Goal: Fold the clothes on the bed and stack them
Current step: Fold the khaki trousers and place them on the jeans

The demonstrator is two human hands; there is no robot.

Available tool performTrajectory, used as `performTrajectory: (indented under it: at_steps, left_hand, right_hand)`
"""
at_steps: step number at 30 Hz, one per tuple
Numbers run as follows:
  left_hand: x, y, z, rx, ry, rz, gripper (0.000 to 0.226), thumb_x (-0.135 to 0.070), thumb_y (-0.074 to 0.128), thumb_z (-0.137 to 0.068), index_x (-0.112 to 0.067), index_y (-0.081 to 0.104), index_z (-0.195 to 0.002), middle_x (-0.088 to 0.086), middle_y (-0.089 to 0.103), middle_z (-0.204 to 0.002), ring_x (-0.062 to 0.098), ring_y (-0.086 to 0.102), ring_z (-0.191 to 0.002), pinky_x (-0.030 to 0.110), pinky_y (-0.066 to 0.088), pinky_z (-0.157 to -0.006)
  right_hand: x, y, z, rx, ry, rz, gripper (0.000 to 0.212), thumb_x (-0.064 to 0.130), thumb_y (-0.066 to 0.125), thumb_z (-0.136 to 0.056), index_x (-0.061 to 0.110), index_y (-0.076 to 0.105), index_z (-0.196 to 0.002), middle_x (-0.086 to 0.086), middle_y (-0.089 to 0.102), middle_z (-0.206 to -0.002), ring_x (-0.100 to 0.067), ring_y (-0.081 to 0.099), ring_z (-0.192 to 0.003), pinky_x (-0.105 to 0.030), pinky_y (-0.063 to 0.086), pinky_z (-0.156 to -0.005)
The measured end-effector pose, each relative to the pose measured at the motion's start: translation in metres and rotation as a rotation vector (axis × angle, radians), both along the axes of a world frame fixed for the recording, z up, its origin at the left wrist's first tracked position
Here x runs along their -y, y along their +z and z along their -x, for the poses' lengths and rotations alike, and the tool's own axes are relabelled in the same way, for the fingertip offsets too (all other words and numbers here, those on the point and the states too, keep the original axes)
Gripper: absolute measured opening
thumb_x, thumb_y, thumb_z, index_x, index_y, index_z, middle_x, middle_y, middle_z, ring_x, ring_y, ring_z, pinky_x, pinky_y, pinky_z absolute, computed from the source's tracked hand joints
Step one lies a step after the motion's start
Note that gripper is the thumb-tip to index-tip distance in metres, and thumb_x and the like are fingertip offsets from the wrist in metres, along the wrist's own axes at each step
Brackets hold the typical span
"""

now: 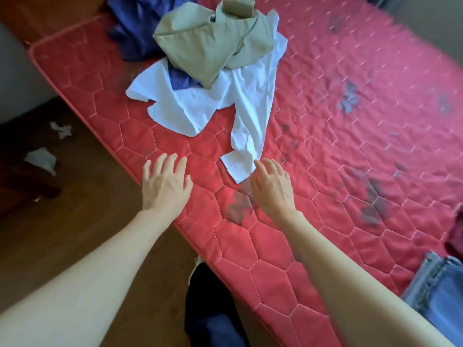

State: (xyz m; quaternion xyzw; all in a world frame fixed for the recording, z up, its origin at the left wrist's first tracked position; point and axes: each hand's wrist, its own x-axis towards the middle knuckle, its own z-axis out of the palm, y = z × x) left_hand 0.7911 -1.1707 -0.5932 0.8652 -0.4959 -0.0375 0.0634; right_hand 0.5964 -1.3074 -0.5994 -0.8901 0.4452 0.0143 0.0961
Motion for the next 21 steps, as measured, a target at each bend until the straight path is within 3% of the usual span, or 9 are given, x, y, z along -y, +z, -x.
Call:
performTrajectory:
  at_steps: [6,11,21]
  left_hand:
    - [0.078,0.008,-0.08,0.003,-0.041,-0.043,0.045,-0.022,0.059,-0.09,-0.006,0.057,-0.131,0.016,0.056,-0.133,0.034,0.045,-0.129,0.054,0.029,-0.109]
    - [0.126,0.002,-0.126,0.002,-0.047,-0.057,0.043,-0.018,0.063,-0.087,-0.003,0.06,-0.127,0.018,0.059,-0.124,0.036,0.051,-0.121,0.055,0.033,-0.103]
    - [0.244,-0.023,-0.221,0.005,-0.123,-0.011,0.046,-0.015,0.068,-0.083,-0.001,0.061,-0.126,0.021,0.058,-0.128,0.036,0.054,-0.12,0.056,0.036,-0.102]
  right_hand:
    - [0.081,0.003,-0.067,0.029,-0.054,-0.048,0.04,0.023,0.046,-0.099,0.007,0.05,-0.136,-0.017,0.05,-0.136,-0.034,0.043,-0.13,-0.04,0.035,-0.103]
    - [0.138,0.0,-0.113,0.021,-0.052,-0.06,0.041,0.022,0.05,-0.098,0.007,0.05,-0.136,-0.017,0.048,-0.138,-0.035,0.044,-0.128,-0.043,0.036,-0.101]
    - [0.234,-0.022,-0.204,0.025,-0.033,-0.046,0.043,0.024,0.049,-0.099,0.007,0.047,-0.139,-0.018,0.045,-0.142,-0.035,0.038,-0.134,-0.042,0.032,-0.104]
